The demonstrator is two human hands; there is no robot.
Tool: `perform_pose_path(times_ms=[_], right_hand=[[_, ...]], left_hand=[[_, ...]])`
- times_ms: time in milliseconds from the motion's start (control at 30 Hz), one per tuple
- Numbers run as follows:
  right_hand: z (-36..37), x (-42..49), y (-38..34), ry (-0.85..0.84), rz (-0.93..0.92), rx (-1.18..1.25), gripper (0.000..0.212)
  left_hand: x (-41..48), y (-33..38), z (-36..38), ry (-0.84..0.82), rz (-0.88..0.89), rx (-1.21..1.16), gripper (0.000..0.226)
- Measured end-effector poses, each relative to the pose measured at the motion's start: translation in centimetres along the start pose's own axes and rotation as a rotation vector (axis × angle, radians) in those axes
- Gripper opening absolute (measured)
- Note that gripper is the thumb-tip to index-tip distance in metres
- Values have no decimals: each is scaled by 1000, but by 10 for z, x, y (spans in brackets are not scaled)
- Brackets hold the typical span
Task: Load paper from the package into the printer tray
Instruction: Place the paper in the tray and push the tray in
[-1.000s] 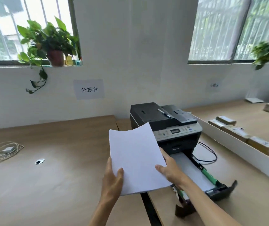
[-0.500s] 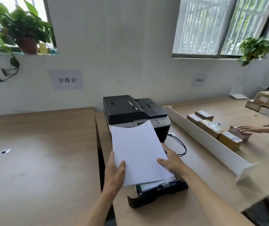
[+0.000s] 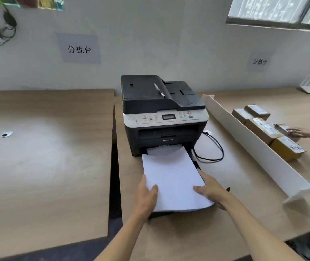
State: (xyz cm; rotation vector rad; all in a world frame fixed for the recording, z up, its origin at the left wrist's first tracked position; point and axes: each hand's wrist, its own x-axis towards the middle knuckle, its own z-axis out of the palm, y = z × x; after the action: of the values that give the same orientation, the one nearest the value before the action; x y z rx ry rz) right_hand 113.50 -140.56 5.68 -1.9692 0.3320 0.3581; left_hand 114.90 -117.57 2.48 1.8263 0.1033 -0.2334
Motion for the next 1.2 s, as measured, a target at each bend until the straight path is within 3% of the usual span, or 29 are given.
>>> perform_pose_path(times_ms=[267,567,700,1033,1200], right_hand=[[-26,48,30,-74,107,46,57],[-59,89,58,-107,87,88,57],[-57,106,62,-94,85,98,59],[-36,145,74,-45,70,2,82],[-26,151,69,29,53,-81,79]], left_hand=[[41,-20,38,-12,-137,23,60],[72,-60,93,36,-253,-14,79],[65,-27,94,59,-247,26,68],[94,-42,95,120,-182,121,67],[100,-39,99,139,-191,237,68]])
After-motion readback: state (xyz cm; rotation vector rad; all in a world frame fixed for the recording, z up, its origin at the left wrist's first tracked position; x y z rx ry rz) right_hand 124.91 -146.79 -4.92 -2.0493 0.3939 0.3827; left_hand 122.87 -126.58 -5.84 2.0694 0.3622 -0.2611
